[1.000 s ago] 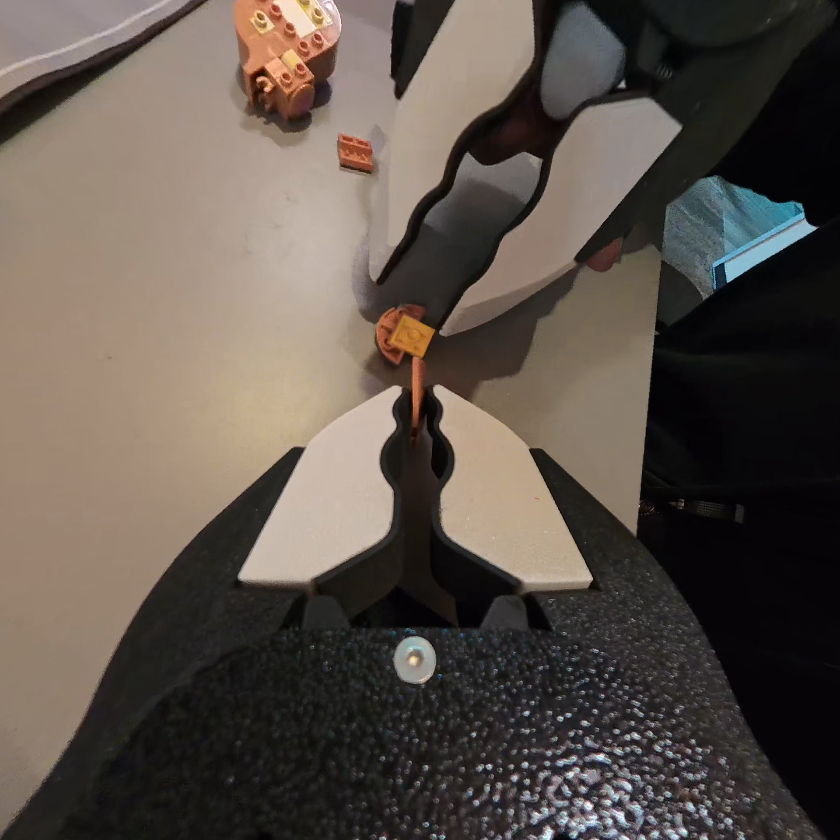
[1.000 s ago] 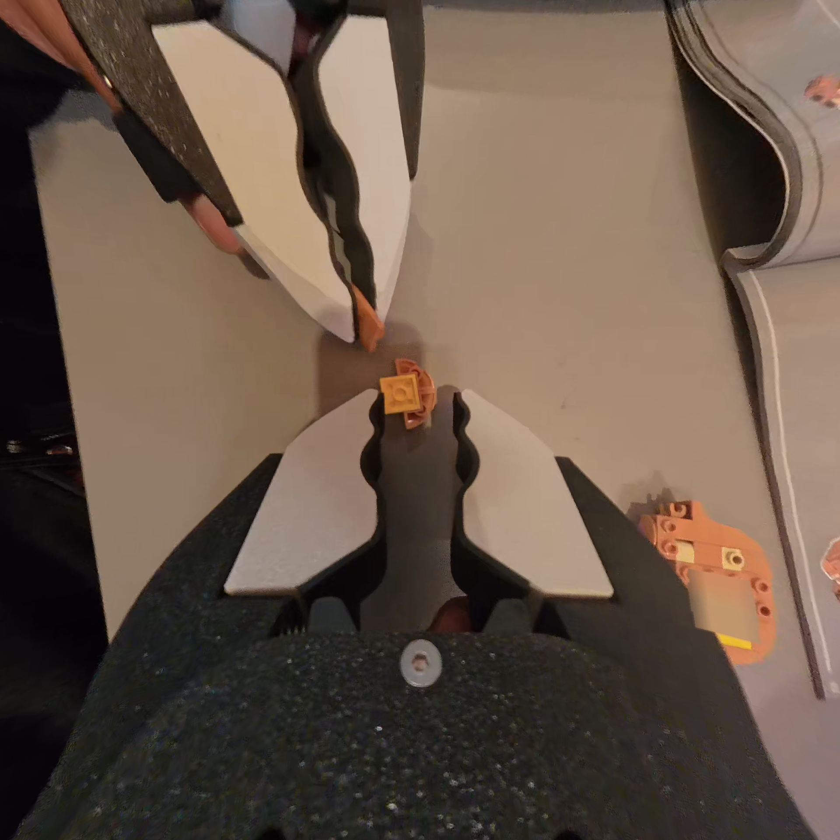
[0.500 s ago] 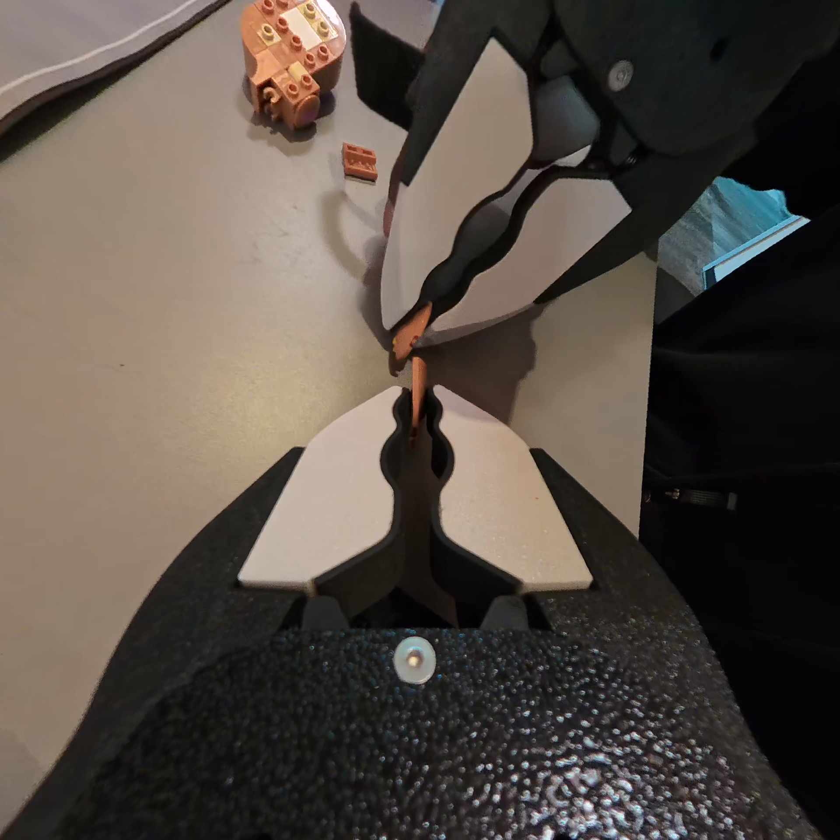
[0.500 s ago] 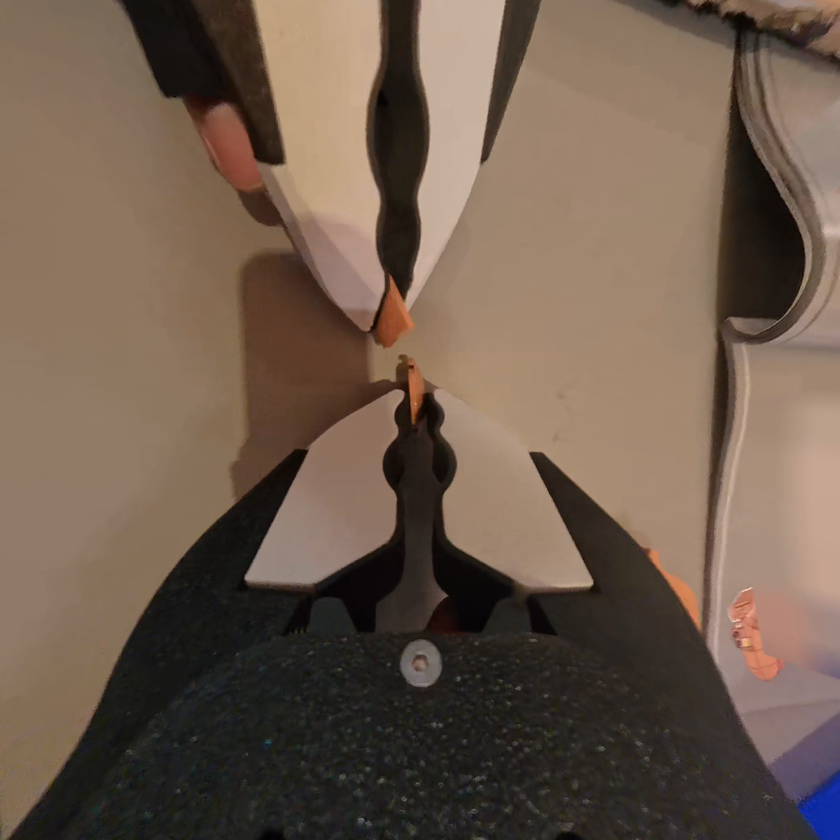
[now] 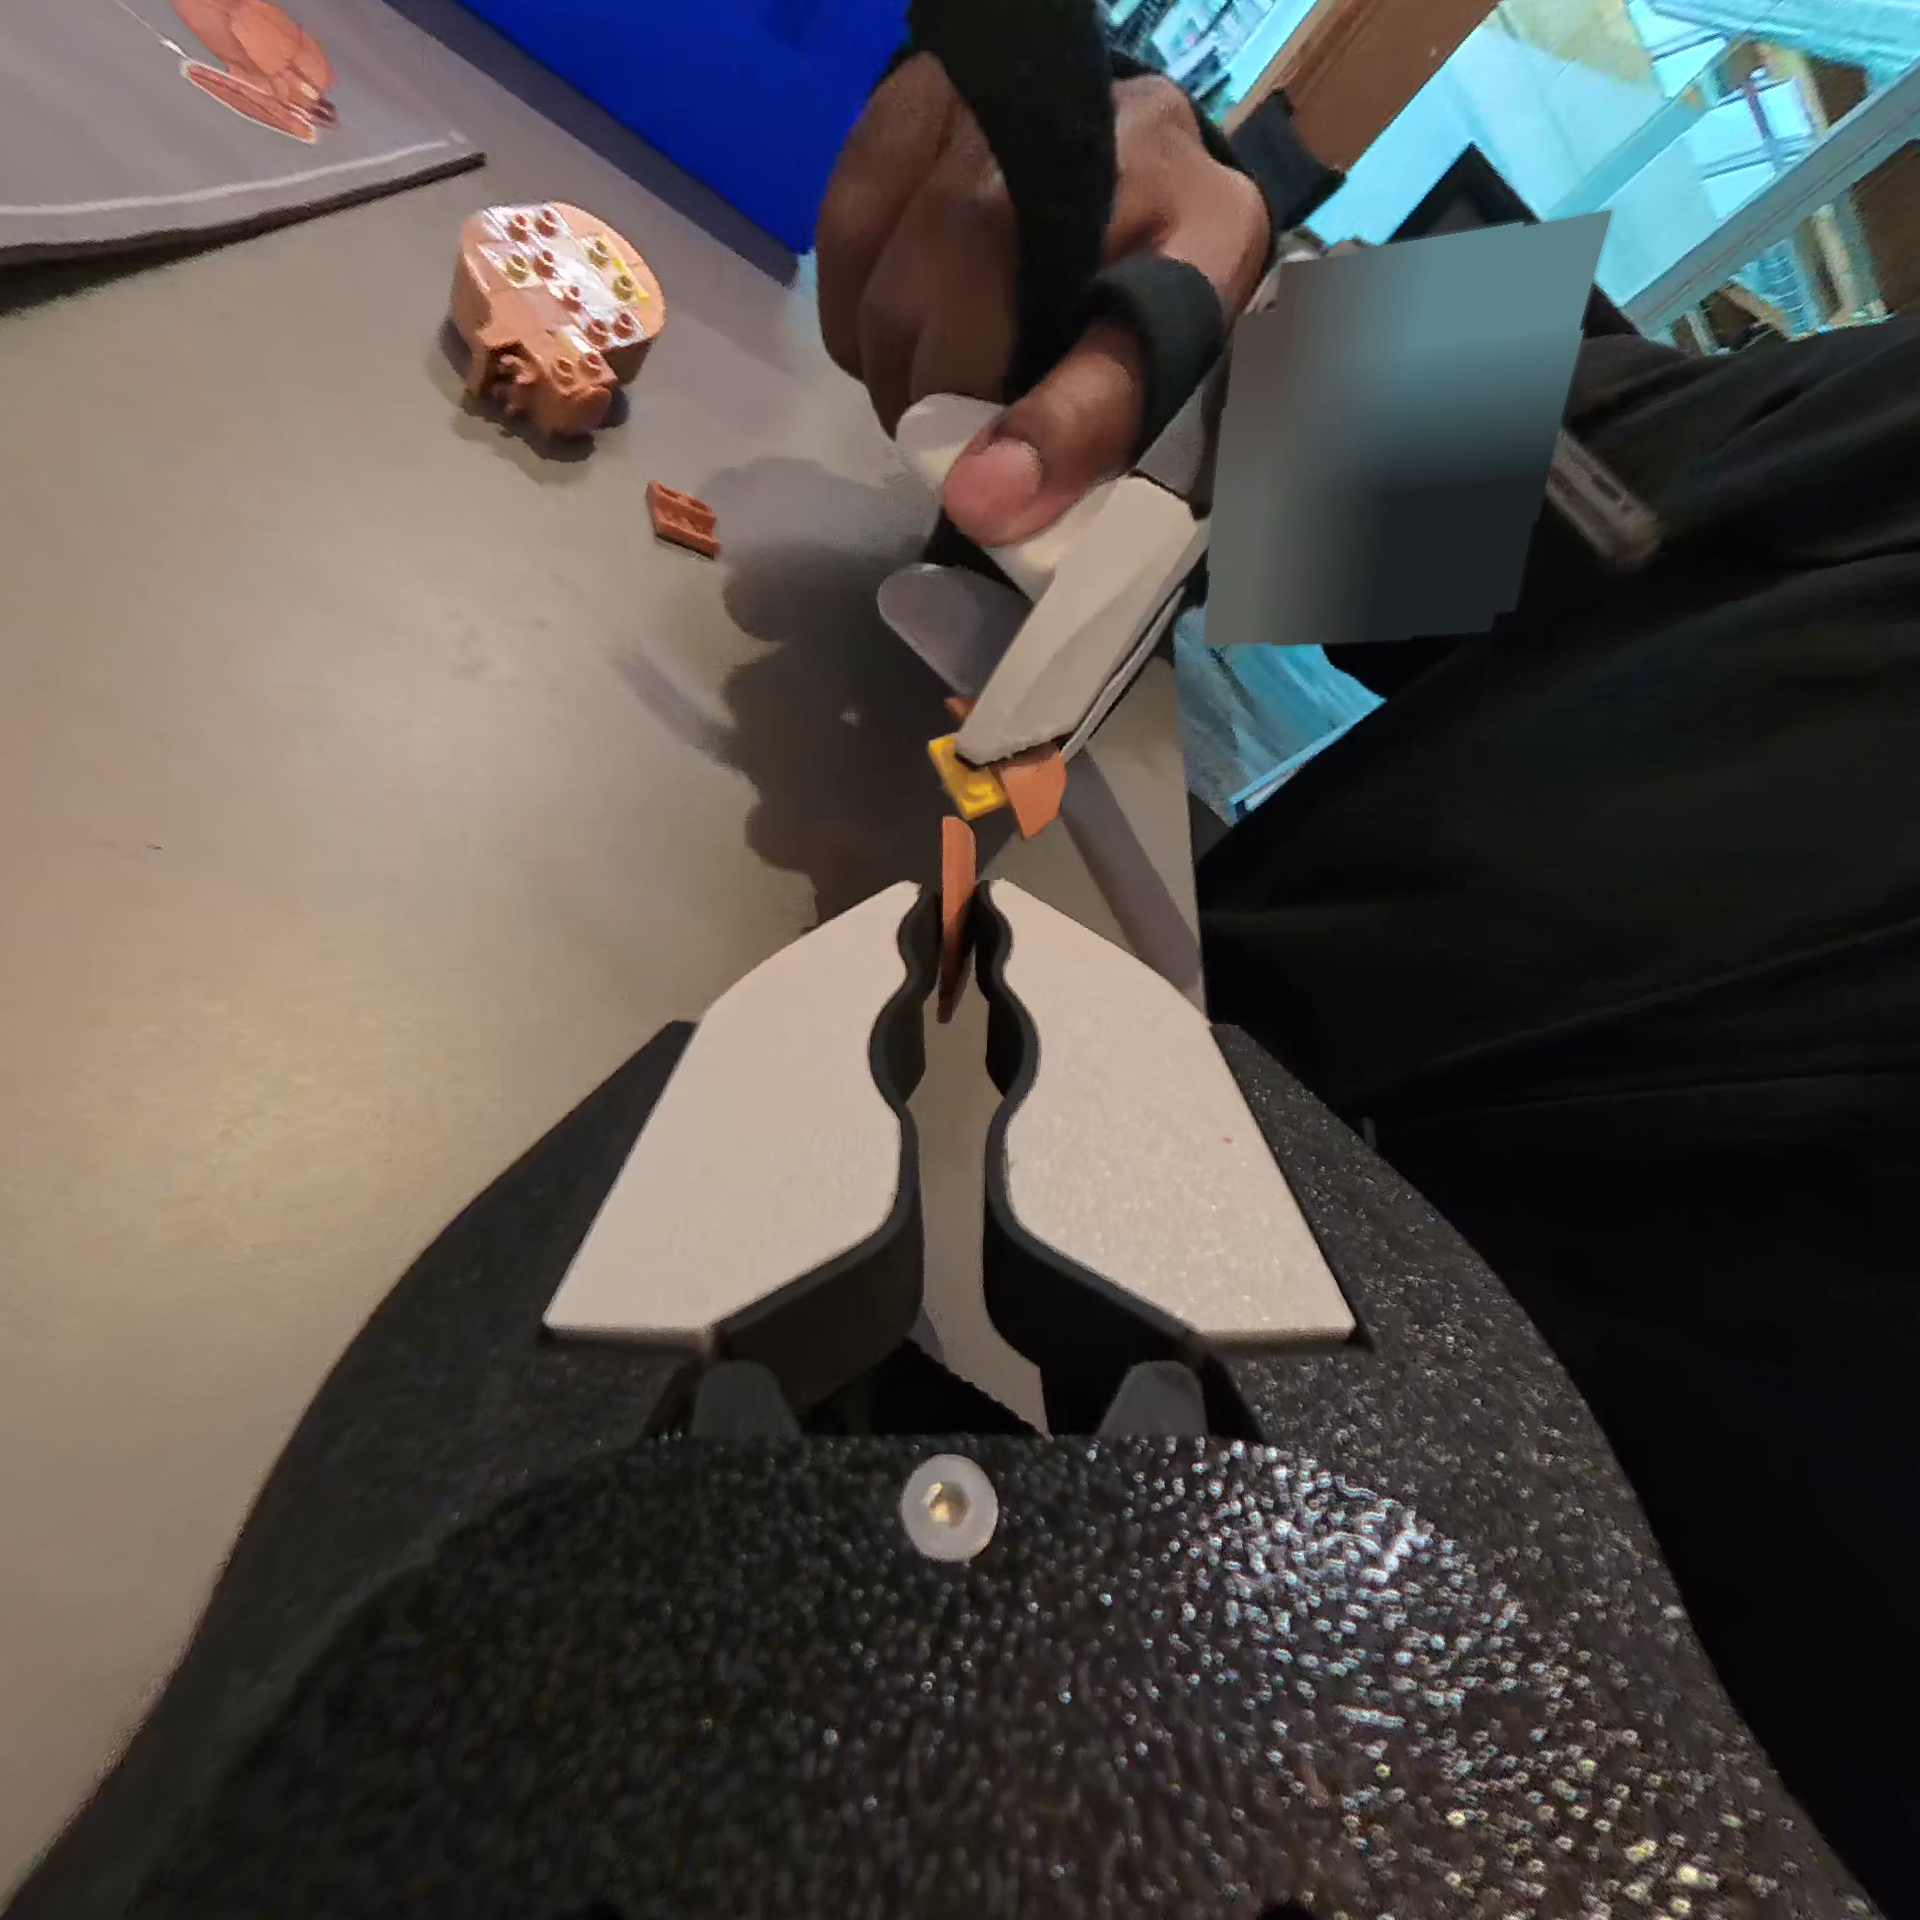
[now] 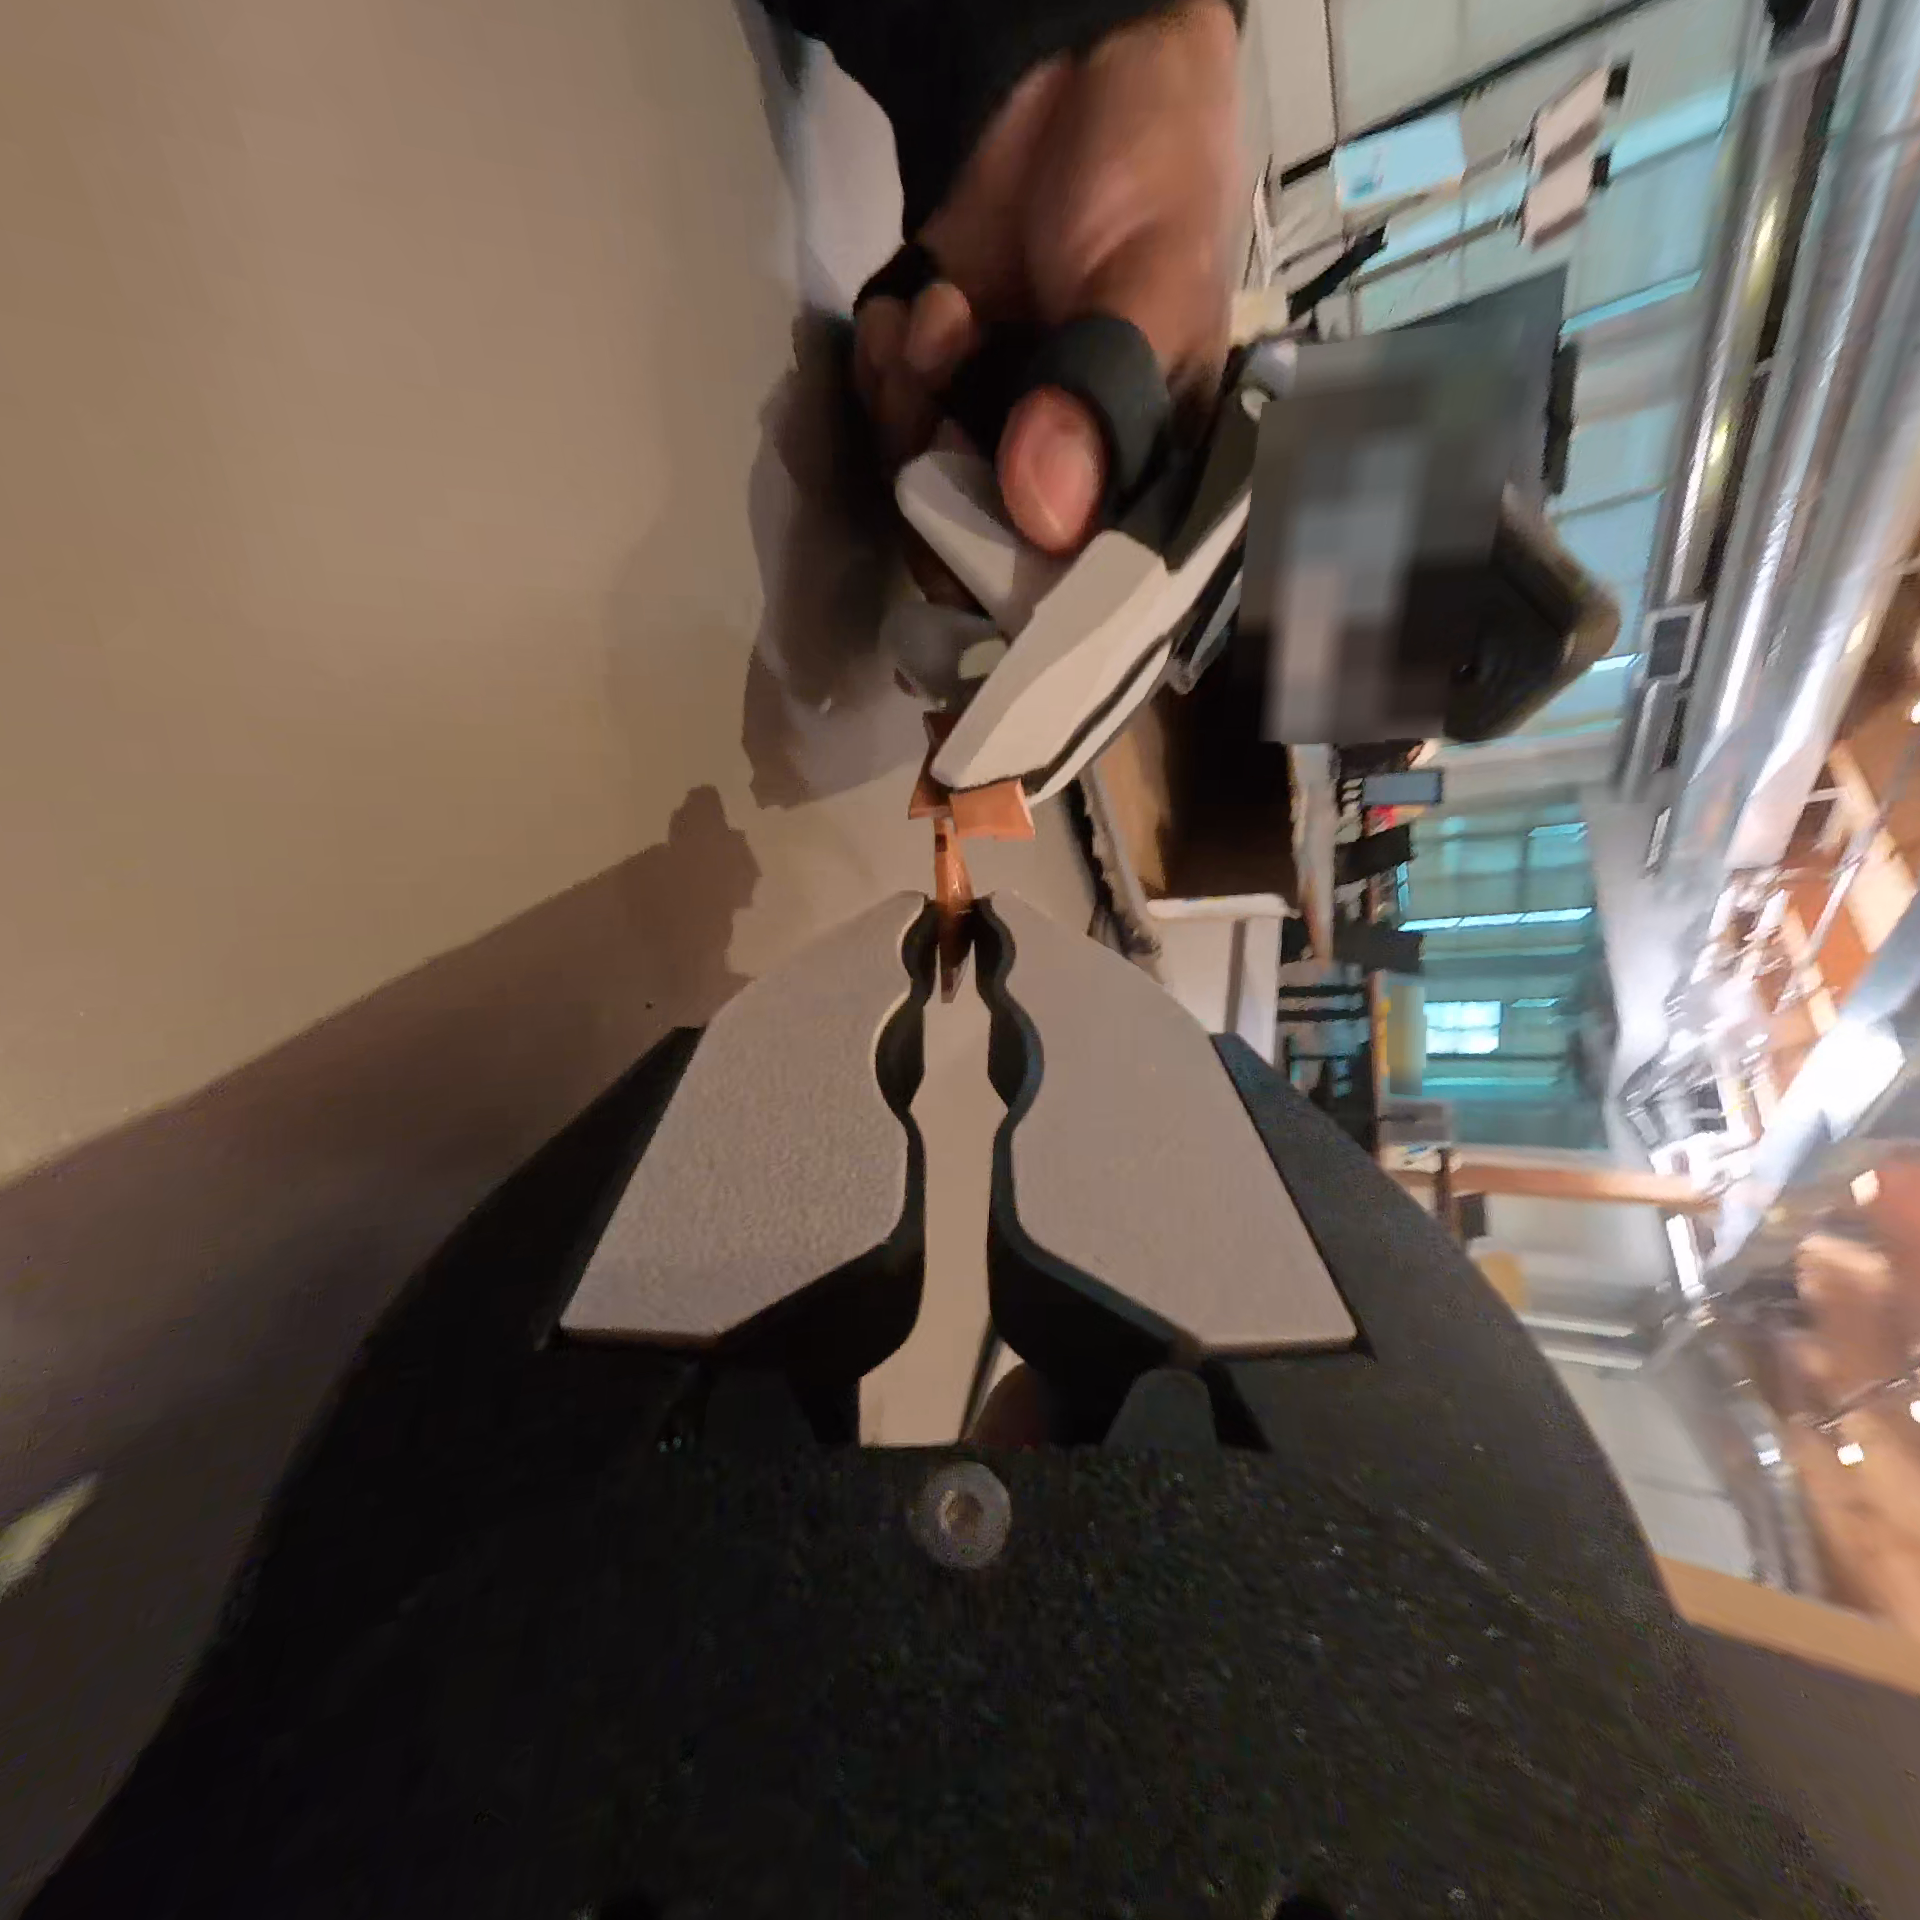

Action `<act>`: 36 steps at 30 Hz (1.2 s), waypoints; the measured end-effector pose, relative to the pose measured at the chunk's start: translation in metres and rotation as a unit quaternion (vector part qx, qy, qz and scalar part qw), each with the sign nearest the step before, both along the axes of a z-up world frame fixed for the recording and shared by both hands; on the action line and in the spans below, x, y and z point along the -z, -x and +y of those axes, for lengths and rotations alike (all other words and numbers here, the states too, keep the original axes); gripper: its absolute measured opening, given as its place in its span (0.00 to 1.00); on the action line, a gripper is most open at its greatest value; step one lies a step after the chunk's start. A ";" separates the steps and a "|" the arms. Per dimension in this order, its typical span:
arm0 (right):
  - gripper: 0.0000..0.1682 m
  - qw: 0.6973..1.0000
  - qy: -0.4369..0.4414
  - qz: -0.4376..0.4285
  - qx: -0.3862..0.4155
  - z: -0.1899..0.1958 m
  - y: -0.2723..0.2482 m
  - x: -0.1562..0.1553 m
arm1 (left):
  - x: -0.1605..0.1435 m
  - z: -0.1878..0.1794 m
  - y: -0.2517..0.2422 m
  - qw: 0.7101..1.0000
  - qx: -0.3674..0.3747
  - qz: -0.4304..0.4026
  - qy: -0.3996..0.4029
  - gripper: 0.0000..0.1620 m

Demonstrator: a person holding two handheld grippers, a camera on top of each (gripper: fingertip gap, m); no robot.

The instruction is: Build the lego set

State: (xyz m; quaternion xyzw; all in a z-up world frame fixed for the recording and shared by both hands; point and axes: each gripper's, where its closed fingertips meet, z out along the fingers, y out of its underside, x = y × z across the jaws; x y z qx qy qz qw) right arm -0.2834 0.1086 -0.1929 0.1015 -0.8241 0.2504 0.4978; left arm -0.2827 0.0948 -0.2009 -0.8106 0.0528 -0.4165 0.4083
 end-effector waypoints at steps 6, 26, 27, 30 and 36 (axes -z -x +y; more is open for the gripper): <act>0.04 0.995 -0.074 0.040 -0.049 -0.001 -0.003 0.015 | 0.008 0.001 0.001 0.999 0.026 0.012 0.032 0.03; 0.23 0.968 0.029 -0.243 0.047 0.045 -0.028 0.041 | 0.030 0.018 -0.020 0.990 0.082 0.066 0.096 0.04; 0.23 0.960 0.048 -0.269 0.067 0.046 -0.031 0.043 | 0.030 0.019 -0.020 0.990 0.084 0.065 0.096 0.04; 0.23 0.923 0.120 -0.344 0.122 0.040 -0.037 0.047 | 0.030 0.021 -0.021 0.989 0.090 0.063 0.096 0.04; 0.27 0.847 0.208 -0.446 0.204 0.024 -0.040 0.053 | 0.031 0.026 -0.022 0.988 0.096 0.071 0.097 0.04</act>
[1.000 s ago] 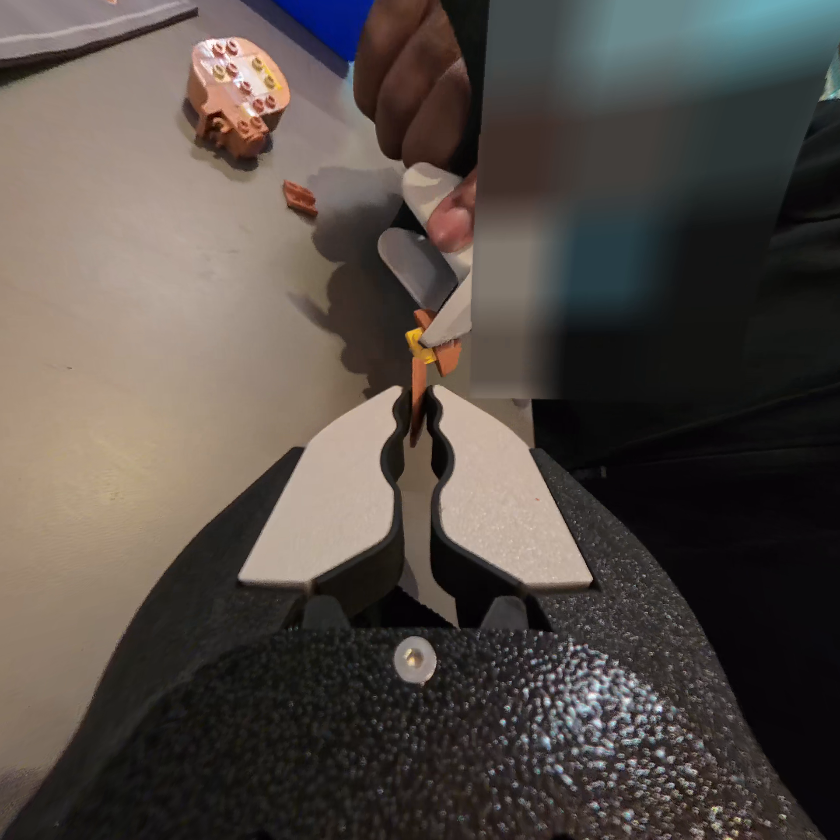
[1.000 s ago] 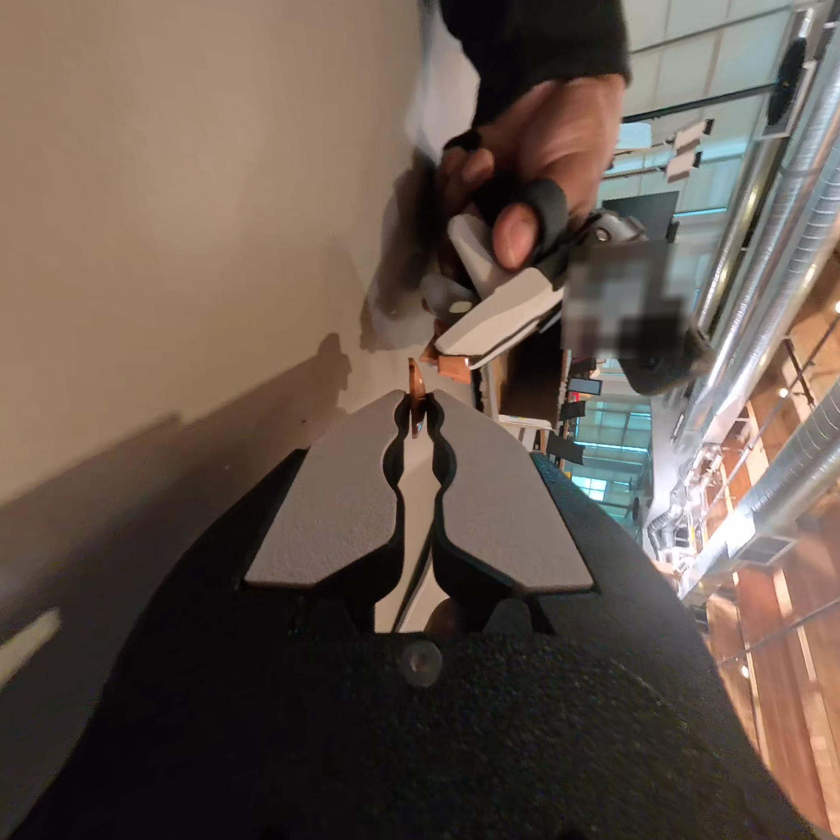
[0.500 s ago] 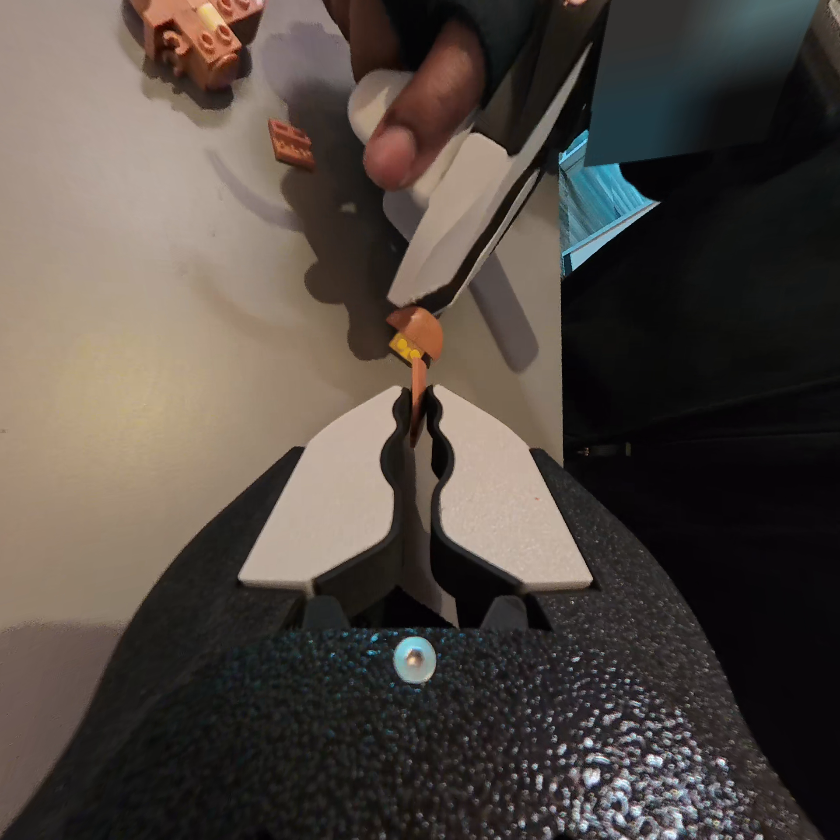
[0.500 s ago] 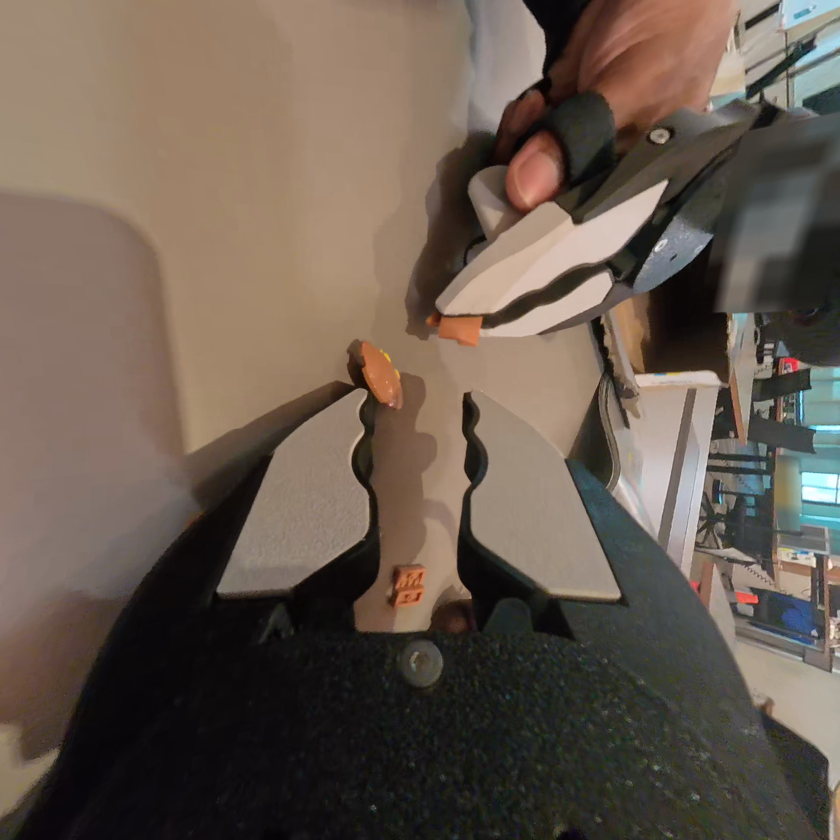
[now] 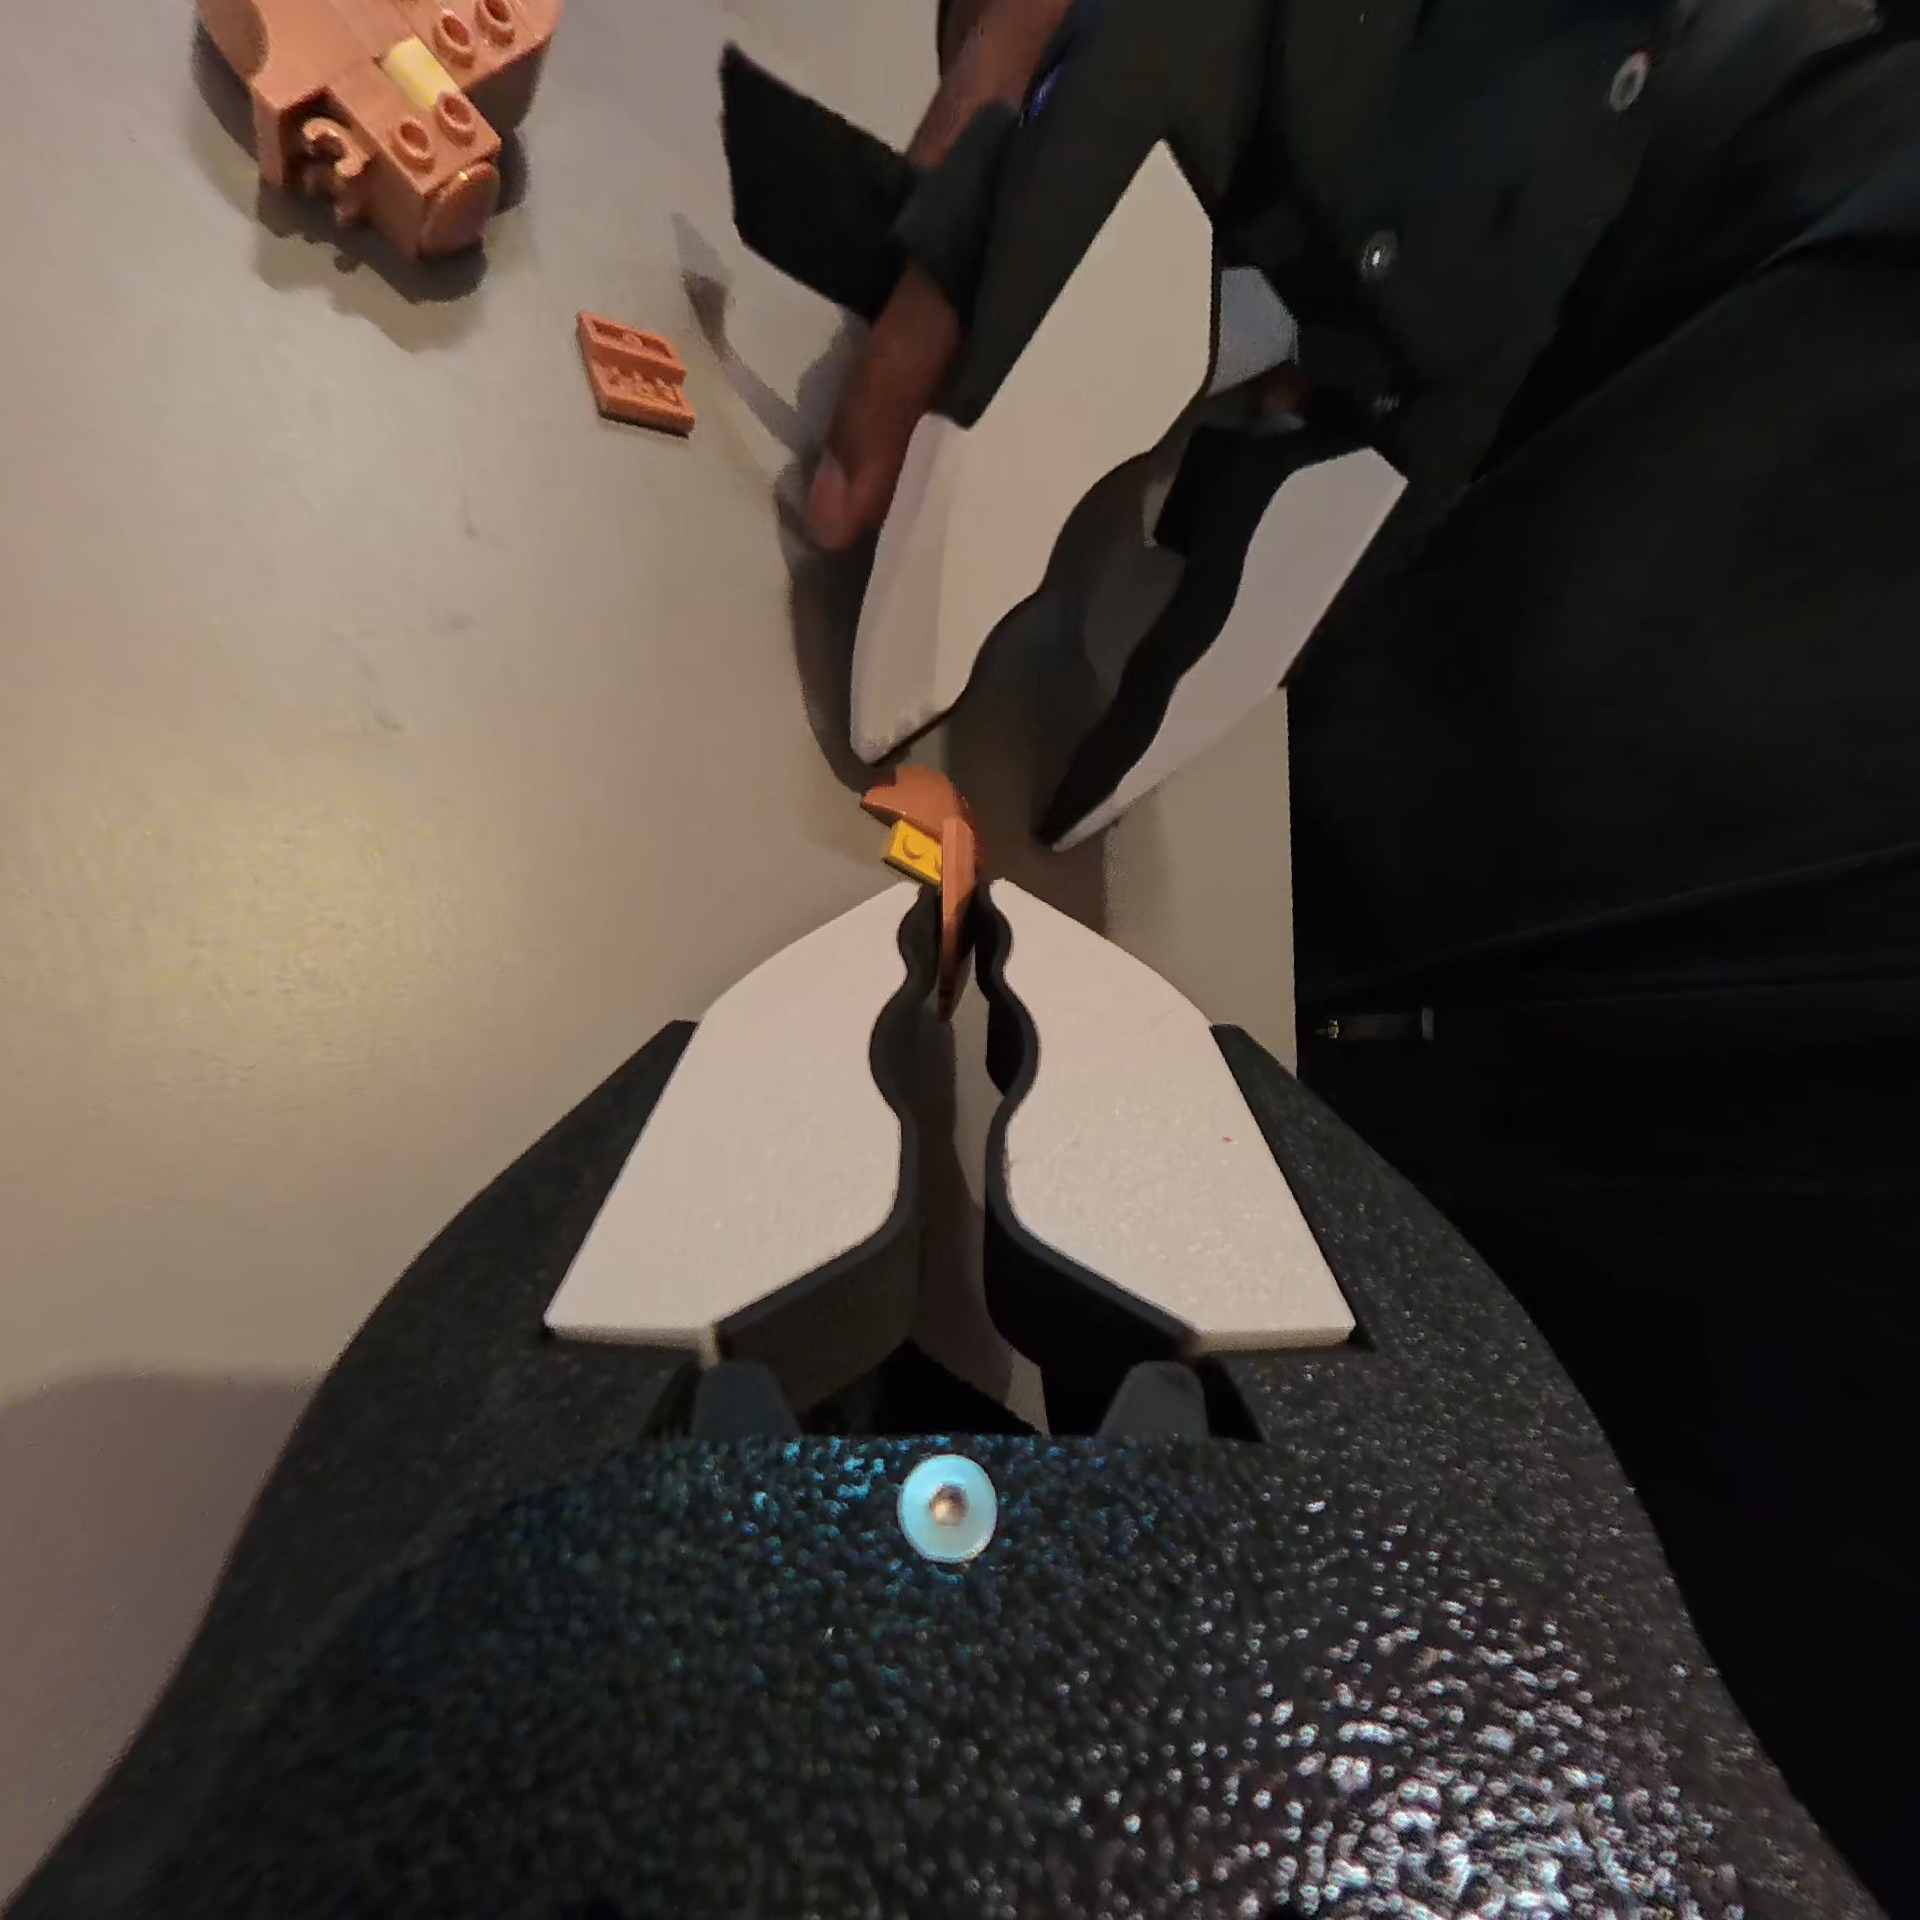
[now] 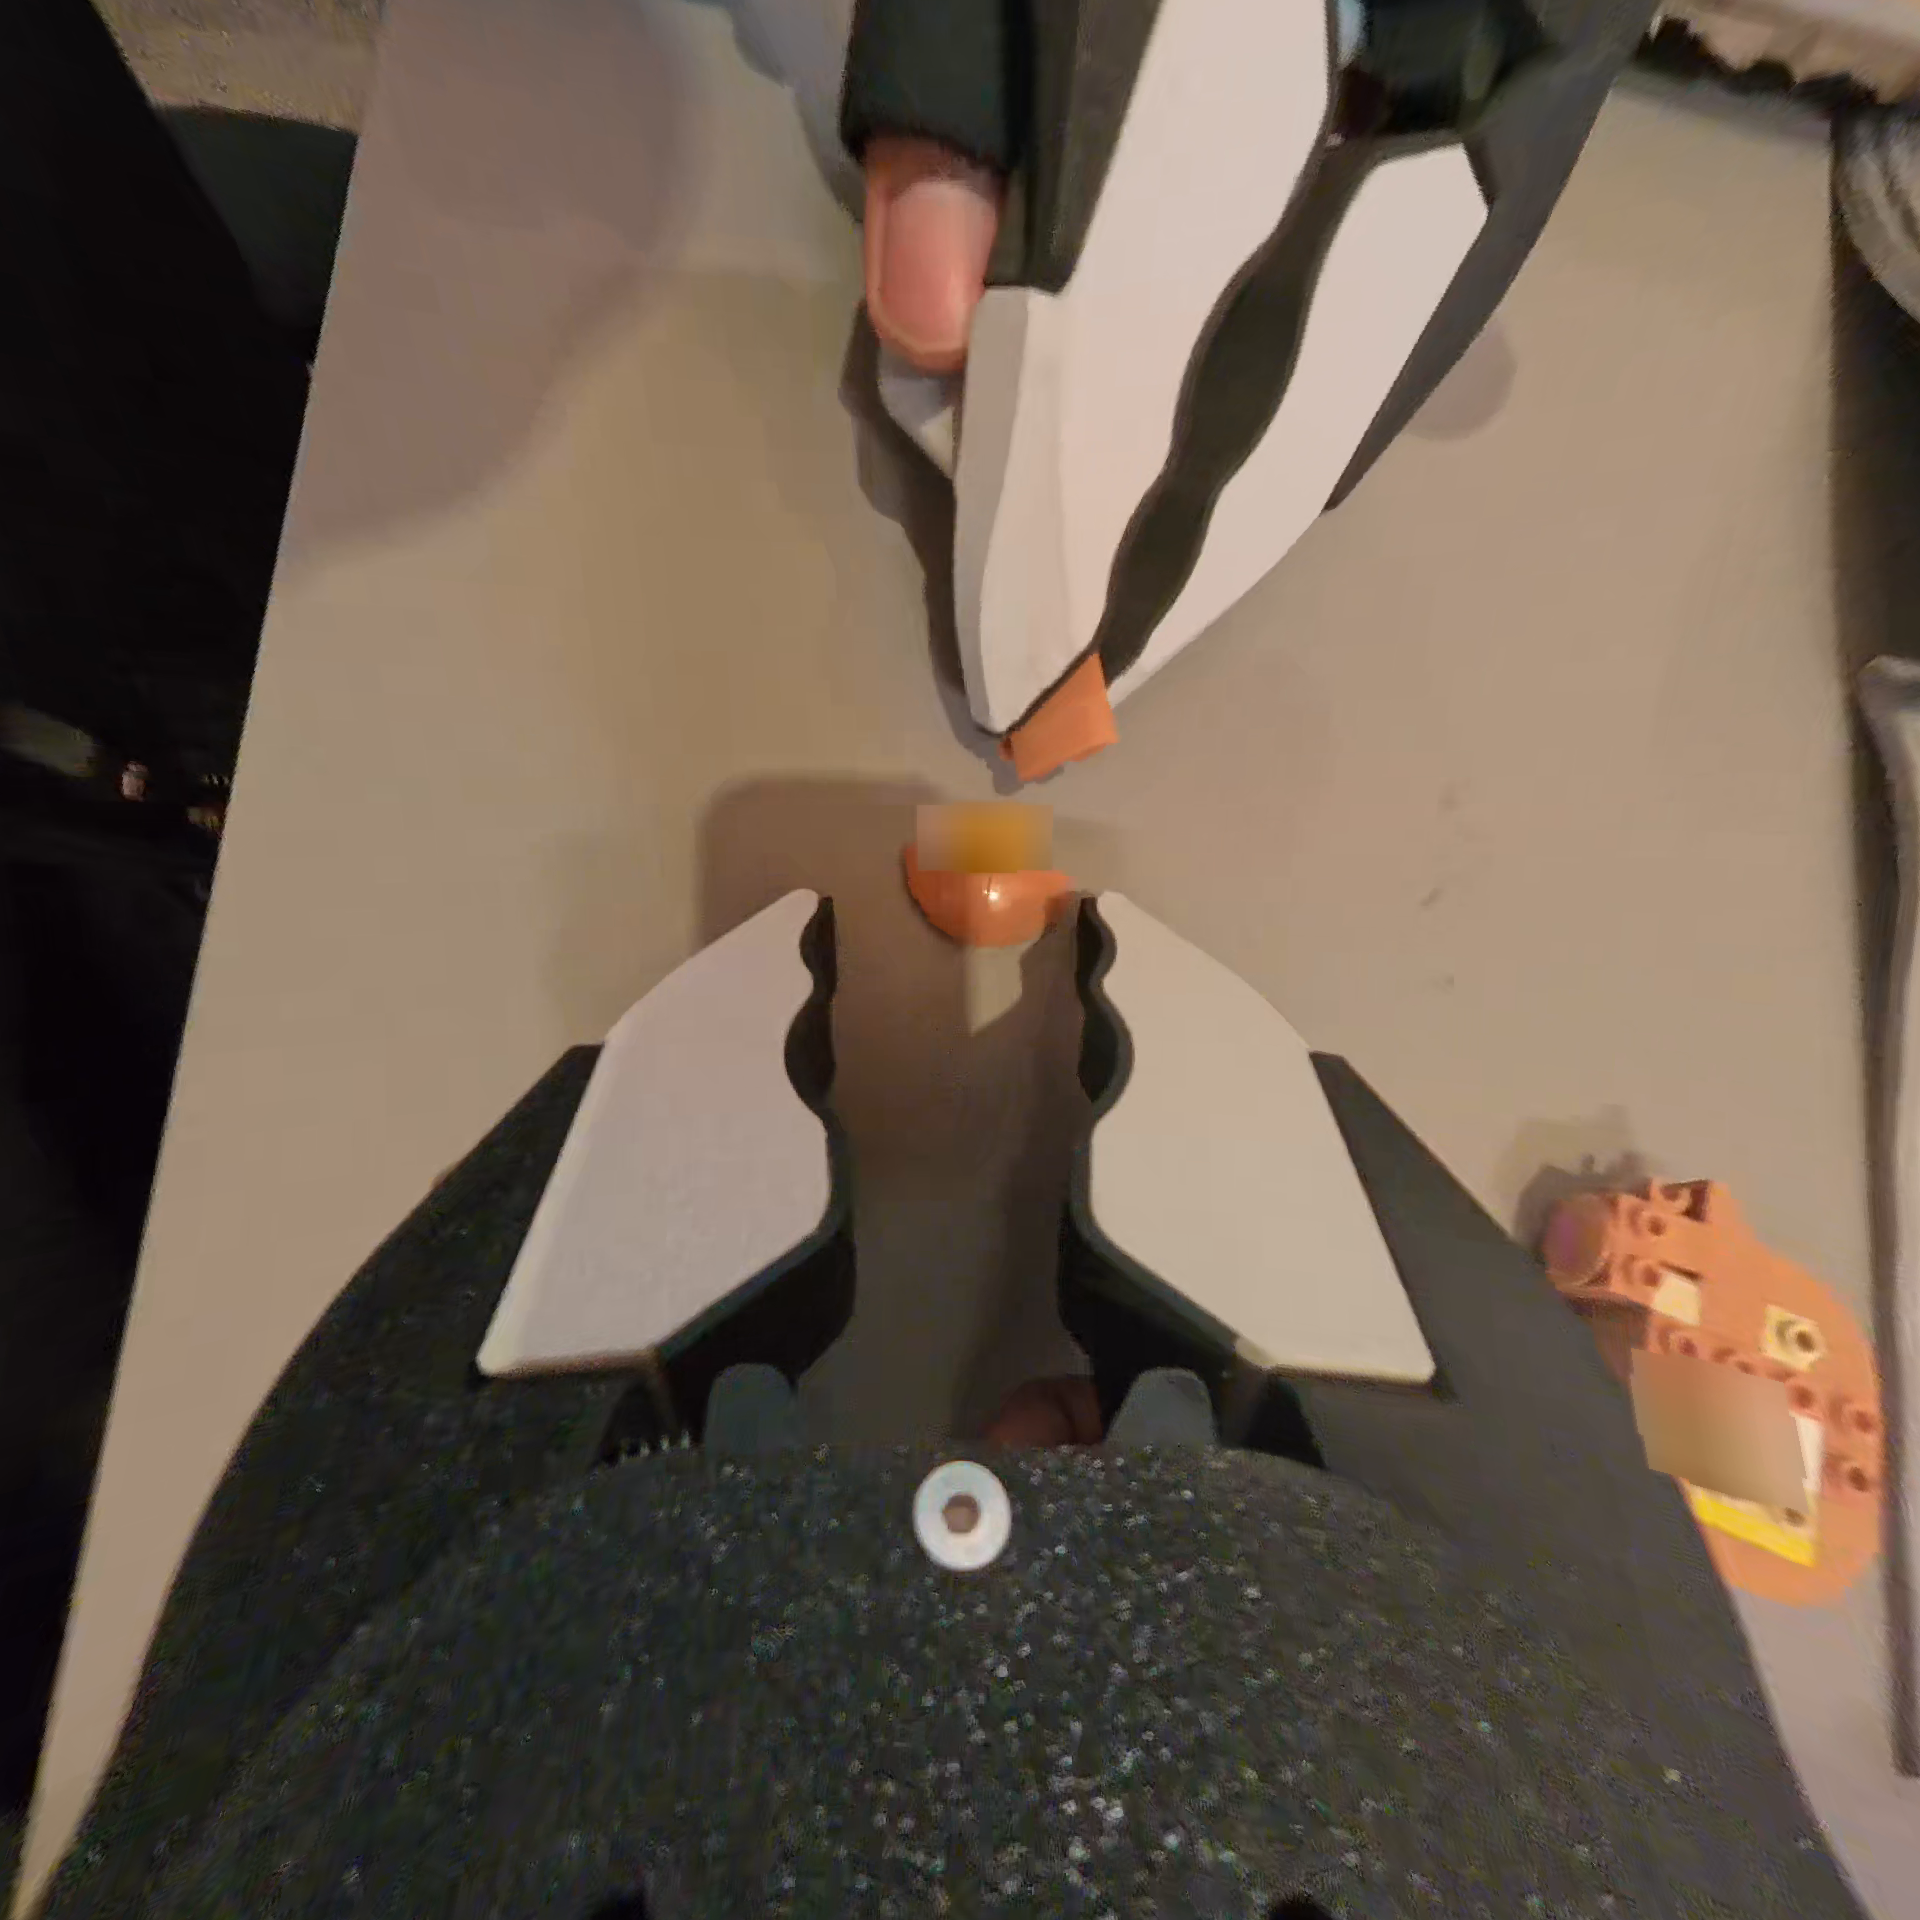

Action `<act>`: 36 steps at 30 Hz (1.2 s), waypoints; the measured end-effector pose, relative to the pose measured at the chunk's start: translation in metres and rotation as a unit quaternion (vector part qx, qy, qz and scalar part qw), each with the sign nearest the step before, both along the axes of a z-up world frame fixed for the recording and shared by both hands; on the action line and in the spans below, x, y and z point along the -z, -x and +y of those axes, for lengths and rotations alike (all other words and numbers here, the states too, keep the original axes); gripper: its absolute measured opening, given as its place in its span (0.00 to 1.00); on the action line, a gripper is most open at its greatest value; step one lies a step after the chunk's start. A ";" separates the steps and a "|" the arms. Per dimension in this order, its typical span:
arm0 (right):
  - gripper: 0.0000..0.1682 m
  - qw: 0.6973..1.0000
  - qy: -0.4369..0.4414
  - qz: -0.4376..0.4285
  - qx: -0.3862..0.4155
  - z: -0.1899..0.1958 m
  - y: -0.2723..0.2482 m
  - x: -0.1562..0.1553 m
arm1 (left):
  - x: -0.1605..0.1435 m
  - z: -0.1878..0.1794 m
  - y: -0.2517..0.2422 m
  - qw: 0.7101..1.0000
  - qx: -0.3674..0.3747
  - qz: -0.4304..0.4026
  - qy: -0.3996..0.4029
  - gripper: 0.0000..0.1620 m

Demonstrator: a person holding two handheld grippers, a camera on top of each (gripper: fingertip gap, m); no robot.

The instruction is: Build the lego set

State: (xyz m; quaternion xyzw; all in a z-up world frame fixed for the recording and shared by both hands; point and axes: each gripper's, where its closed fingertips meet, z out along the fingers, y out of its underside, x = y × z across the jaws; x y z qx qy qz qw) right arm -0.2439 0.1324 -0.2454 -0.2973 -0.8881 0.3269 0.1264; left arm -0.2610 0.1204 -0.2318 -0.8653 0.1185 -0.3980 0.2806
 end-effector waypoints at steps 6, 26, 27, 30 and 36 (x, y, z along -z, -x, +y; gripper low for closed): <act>0.25 0.998 0.014 -0.028 0.062 0.000 0.012 0.001 | 0.000 0.000 0.000 1.000 -0.003 -0.001 -0.004 0.03; 0.15 0.996 0.012 0.092 -0.001 -0.005 0.014 -0.021 | -0.002 0.001 0.002 1.000 -0.004 -0.014 -0.010 0.04; 0.15 0.996 0.011 0.094 -0.001 -0.004 0.014 -0.021 | -0.003 0.001 0.002 1.000 -0.001 -0.017 -0.011 0.04; 0.15 0.994 -0.016 0.110 -0.003 0.001 0.017 -0.019 | -0.008 0.002 0.001 0.999 -0.002 -0.038 -0.015 0.03; 0.15 0.984 -0.068 0.162 -0.019 0.000 0.021 -0.021 | -0.016 0.004 0.004 0.996 -0.014 -0.085 -0.016 0.03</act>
